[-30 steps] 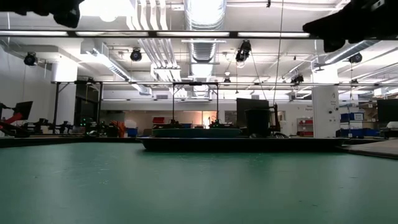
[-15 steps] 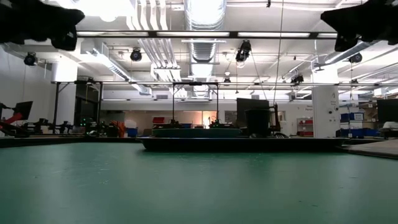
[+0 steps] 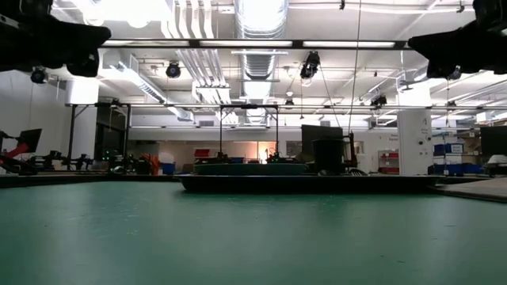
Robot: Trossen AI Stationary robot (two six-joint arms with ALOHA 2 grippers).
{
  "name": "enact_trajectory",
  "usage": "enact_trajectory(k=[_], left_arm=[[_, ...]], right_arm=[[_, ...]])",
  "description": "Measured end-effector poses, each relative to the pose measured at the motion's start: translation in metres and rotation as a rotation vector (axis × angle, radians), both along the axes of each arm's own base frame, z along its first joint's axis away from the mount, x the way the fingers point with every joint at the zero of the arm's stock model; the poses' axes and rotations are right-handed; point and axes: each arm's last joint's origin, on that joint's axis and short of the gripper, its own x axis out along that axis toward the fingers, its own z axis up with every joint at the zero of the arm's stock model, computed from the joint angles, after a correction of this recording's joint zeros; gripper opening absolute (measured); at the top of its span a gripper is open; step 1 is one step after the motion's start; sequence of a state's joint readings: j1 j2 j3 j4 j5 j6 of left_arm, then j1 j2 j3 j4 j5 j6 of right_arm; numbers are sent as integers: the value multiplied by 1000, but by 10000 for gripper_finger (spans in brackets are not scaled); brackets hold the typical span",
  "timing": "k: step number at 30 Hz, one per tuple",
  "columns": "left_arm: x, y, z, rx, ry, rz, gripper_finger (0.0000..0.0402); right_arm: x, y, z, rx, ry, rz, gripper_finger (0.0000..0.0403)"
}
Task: Pick and place plate/cup/fork/spoon on tray
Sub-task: Return to Home Position
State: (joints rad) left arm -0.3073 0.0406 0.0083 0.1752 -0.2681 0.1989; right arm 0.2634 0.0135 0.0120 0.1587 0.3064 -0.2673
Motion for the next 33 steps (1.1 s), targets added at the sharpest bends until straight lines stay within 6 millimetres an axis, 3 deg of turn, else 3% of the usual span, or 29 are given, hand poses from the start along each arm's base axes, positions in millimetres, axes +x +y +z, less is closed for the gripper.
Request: enact_trajectory(k=[10, 19, 33], left_arm=[[1, 0, -2, 0, 20, 29, 1], [3, 0, -5, 8, 49, 31, 1], [7, -1, -9, 24, 99, 31, 1]], right_arm=[[0, -6, -6, -20, 73, -217, 9], [0, -6, -6, 201, 40, -194, 9], [0, -6, -7, 210, 39, -193, 9]])
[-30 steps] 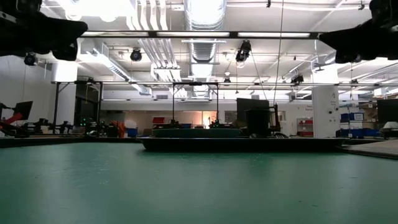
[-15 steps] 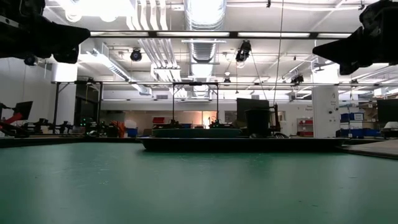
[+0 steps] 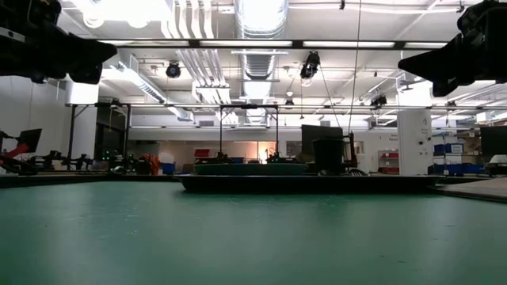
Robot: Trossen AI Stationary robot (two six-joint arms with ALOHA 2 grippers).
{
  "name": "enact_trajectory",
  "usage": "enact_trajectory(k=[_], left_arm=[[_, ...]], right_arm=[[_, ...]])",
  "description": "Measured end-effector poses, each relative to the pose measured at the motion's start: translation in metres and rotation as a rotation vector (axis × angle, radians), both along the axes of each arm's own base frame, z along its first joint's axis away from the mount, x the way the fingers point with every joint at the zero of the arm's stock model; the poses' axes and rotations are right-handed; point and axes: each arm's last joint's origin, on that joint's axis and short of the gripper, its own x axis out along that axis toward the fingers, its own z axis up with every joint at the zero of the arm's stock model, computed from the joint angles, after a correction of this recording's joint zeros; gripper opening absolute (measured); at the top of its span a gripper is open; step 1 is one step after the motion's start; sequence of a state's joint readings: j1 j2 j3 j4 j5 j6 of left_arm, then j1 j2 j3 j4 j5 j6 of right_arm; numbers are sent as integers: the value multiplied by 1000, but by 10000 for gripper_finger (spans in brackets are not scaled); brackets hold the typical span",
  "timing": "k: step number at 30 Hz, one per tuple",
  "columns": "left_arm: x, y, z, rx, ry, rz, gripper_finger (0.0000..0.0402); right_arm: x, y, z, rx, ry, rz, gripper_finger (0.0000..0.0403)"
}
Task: Pick and place plate/cup/fork/spoon on tray
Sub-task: Return to Home Position
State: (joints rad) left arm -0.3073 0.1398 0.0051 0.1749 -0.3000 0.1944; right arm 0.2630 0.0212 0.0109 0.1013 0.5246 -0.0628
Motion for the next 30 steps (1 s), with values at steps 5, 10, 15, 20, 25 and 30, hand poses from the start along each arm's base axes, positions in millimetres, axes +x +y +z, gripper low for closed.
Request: enact_trajectory(k=[5, 10, 15, 20, 25, 30], left_arm=[[1, 0, -2, 7, 21, 0, 1], [3, -1, -4, 13, 41, 0, 2], [4, -1, -6, 19, 61, 0, 2], [5, -2, -8, 26, 82, 0, 2], [6, -2, -10, 33, 102, 0, 2], [7, -2, -11, 39, 120, 0, 2]], right_arm=[[0, 0, 0, 0, 0, 0, 9], [0, 0, 0, 0, 0, 0, 9], [0, 0, 0, 0, 0, 0, 9], [0, 0, 0, 0, 0, 0, 9], [0, 0, 0, 0, 0, 0, 9], [0, 0, 0, 0, 1, 0, 9]])
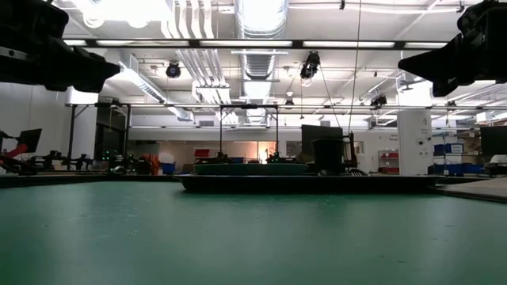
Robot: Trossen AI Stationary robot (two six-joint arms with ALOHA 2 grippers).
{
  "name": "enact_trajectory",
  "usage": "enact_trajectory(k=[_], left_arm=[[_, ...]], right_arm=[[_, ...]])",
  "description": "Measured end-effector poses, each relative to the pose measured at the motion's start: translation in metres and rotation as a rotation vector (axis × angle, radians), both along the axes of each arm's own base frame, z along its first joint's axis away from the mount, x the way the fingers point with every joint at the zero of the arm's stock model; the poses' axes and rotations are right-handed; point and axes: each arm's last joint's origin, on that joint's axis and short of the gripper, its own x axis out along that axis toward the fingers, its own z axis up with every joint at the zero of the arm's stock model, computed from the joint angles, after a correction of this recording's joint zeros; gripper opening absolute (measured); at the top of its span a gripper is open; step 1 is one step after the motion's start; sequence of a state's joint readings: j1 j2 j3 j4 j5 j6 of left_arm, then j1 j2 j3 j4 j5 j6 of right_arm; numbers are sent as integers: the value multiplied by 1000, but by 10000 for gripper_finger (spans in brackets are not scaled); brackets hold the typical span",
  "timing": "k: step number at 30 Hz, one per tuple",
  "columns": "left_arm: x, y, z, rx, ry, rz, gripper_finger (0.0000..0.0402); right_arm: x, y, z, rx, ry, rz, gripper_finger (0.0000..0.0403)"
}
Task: Pick and place plate/cup/fork/spoon on tray
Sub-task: Return to Home Position
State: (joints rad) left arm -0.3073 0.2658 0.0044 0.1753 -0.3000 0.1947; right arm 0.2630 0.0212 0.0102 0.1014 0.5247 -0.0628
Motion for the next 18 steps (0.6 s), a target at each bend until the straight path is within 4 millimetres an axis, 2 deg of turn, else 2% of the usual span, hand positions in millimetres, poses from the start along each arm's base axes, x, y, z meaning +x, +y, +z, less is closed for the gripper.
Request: enact_trajectory(k=[18], left_arm=[[4, -1, -7, 23, 72, 0, 2]], right_arm=[[0, 0, 0, 0, 0, 0, 9]])
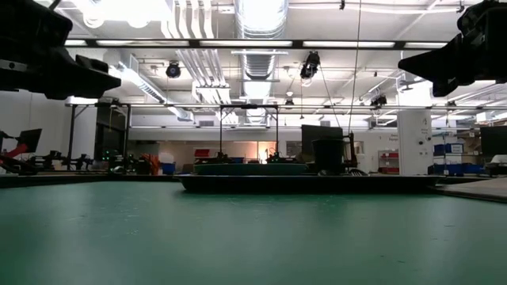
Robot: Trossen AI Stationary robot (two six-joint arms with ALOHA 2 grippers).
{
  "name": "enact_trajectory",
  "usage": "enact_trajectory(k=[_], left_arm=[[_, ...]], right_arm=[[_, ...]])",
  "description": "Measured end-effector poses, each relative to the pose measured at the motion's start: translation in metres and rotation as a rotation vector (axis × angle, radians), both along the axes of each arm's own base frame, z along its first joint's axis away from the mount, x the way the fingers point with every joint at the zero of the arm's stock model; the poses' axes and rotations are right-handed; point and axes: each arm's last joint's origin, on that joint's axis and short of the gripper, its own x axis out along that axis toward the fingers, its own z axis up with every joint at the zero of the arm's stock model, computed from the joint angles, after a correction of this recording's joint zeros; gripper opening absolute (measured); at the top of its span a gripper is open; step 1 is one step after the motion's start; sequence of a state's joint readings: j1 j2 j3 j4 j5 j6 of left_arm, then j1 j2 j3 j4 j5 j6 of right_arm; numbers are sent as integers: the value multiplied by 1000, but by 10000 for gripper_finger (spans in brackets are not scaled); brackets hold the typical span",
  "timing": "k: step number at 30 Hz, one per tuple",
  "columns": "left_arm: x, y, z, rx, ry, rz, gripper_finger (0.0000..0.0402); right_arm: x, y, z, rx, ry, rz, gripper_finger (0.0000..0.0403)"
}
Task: Pick and place plate/cup/fork/spoon on tray
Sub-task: Return to Home Position
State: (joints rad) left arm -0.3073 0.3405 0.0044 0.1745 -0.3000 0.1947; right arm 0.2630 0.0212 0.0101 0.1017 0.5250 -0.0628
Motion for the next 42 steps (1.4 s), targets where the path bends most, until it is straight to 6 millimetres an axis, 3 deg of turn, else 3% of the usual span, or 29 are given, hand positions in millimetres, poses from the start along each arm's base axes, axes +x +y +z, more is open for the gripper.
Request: enact_trajectory(k=[42], left_arm=[[5, -1, -11, 34, 108, 0, 2]], right_arm=[[0, 0, 0, 0, 0, 1, 9]])
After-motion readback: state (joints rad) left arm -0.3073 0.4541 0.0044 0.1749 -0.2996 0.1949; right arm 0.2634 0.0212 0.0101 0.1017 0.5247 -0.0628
